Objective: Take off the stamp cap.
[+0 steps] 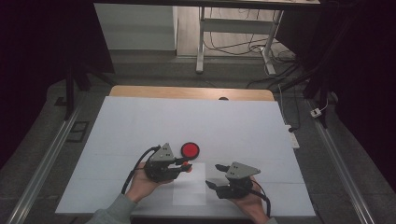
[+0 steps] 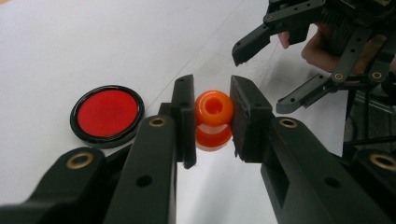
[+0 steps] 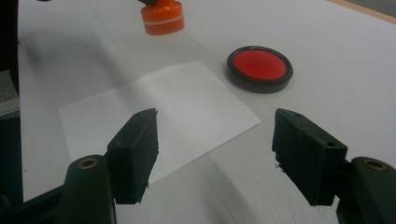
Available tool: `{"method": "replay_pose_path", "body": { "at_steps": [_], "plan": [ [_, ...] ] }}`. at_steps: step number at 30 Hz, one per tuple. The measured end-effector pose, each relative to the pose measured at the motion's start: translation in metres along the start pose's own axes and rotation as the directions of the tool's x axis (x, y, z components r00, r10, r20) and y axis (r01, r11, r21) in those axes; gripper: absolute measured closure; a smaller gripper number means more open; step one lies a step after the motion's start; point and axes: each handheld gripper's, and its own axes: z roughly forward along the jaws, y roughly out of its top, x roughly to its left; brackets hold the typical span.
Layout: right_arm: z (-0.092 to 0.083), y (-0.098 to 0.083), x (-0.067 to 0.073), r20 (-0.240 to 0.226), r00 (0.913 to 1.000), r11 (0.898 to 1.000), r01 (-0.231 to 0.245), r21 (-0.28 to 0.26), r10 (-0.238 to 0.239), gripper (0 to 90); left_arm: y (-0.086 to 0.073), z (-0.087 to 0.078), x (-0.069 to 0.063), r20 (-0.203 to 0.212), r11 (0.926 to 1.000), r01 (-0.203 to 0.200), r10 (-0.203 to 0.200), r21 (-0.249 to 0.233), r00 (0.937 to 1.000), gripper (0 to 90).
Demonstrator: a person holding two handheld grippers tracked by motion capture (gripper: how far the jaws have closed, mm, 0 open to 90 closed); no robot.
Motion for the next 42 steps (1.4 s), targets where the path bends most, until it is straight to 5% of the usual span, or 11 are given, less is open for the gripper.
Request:
{"method": "replay_pose_path", "body": {
  "at_steps": [42],
  "plan": [
    [0.033, 0.019, 0.023, -0.047, 0.9983, 0.999, 0.032, -0.022, -0.033, 33.8, 0.002, 0.011, -0.008, 0.025, 0.9999, -0.011, 0.011, 0.007, 0.9996, 72.6]
  ]
}}
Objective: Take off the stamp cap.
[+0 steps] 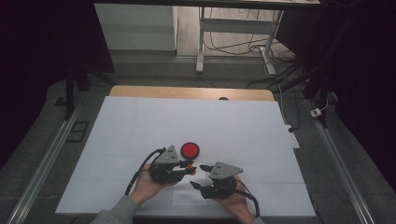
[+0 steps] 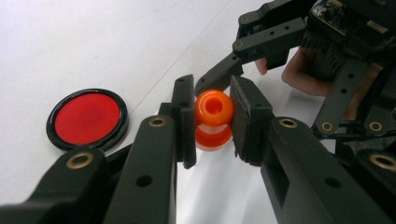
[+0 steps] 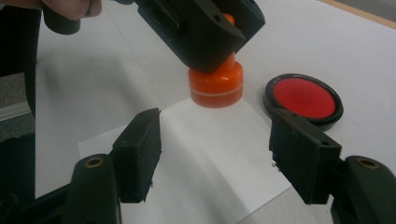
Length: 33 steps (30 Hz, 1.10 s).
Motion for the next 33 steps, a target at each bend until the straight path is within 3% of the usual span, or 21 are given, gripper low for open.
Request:
{"method": "replay_pose_path", "body": {
  "at_steps": [33],
  "plan": [
    [0.0076, 0.0062, 0.0048, 0.022, 0.9997, 1.000, 0.015, -0.014, -0.014, 58.3, 0.0003, 0.0026, -0.0018, 0.006, 1.0000, -0.005, 0.005, 0.005, 1.0000, 72.6]
  ]
}}
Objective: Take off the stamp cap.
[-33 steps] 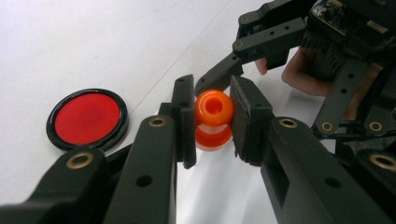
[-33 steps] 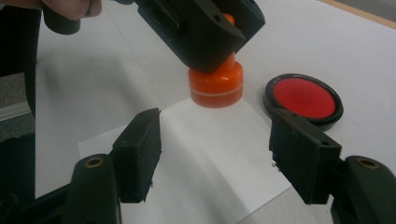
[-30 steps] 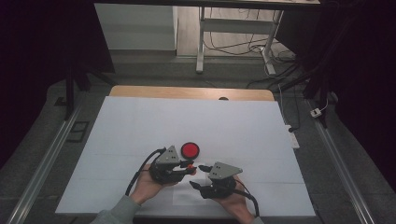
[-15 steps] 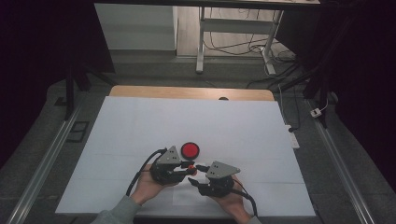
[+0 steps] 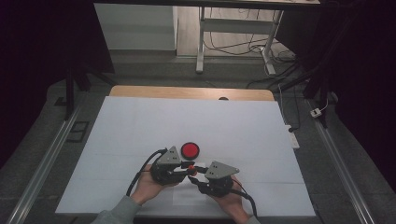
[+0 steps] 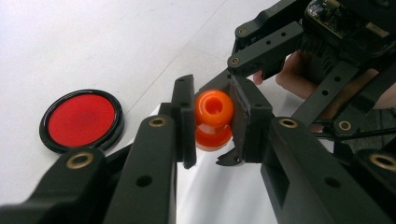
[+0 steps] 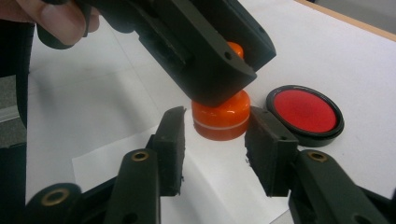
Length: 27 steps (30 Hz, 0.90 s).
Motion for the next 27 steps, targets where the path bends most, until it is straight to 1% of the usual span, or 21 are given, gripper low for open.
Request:
{"method": "replay_pose_path", "body": {
  "at_steps": [3, 8, 13, 19, 25, 27],
  "plan": [
    [0.0001, -0.0001, 0.0003, 0.003, 1.0000, 1.000, -0.001, -0.009, 0.001, 60.0, -0.0001, -0.0006, 0.0006, 0.006, 1.0000, 0.004, -0.004, -0.002, 1.0000, 72.6],
    [-0.0007, 0.0002, 0.0005, 0.011, 0.9999, 1.000, 0.002, -0.007, -0.002, 62.4, -0.0001, -0.0005, 0.0004, 0.007, 1.0000, 0.003, -0.003, -0.002, 1.0000, 72.6],
    [-0.0006, 0.0001, 0.0013, 0.013, 0.9999, 1.000, 0.007, -0.013, -0.007, 63.3, -0.0001, -0.0005, 0.0005, 0.009, 1.0000, 0.003, -0.003, -0.002, 1.0000, 72.6],
    [-0.0013, 0.0003, 0.0021, 0.018, 0.9996, 1.000, 0.022, -0.002, -0.022, 63.9, -0.0003, -0.0005, -0.0002, 0.008, 1.0000, -0.001, 0.001, -0.001, 1.0000, 72.8],
    [-0.0020, 0.0000, 0.0022, 0.025, 0.9994, 1.000, 0.026, 0.002, -0.026, 64.1, -0.0012, -0.0003, 0.0000, 0.010, 1.0000, 0.004, -0.004, -0.008, 0.9999, 72.9],
    [-0.0018, -0.0004, 0.0022, 0.023, 0.9995, 1.000, 0.023, -0.004, -0.022, 64.1, -0.0014, -0.0007, 0.0002, 0.013, 0.9999, 0.005, -0.005, -0.010, 0.9999, 72.9]
  ]
}}
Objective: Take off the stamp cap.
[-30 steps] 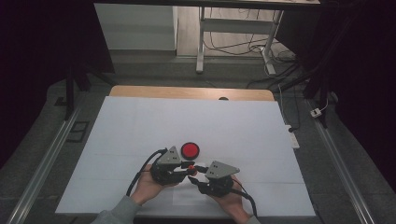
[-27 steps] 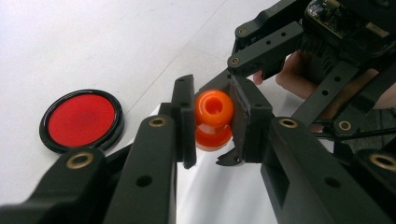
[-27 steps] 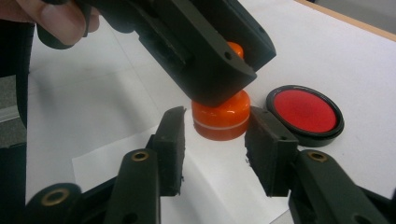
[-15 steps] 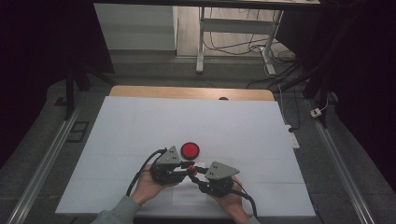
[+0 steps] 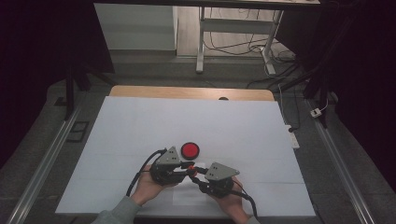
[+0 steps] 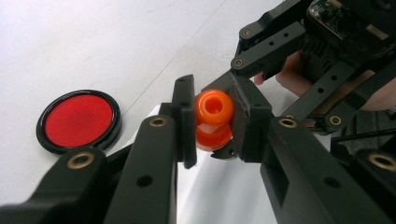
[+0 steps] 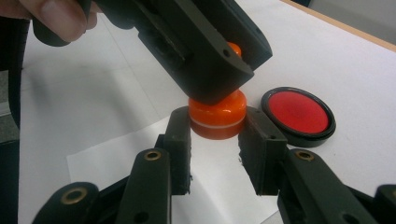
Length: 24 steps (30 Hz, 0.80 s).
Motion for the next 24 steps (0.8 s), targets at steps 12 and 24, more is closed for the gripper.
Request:
{"method": "replay_pose_path", "body": {
  "at_steps": [12, 24],
  "plan": [
    [-0.0011, -0.0001, 0.0011, 0.007, 0.9998, 1.000, 0.021, 0.005, -0.021, 64.3, -0.0007, -0.0004, 0.0005, 0.007, 0.9999, 0.012, -0.012, -0.005, 0.9999, 73.0],
    [-0.0019, 0.0000, 0.0015, 0.014, 0.9994, 0.999, 0.032, 0.004, -0.032, 64.4, -0.0012, -0.0005, 0.0001, 0.007, 0.9998, 0.016, -0.016, -0.014, 0.9999, 73.2]
  ]
}}
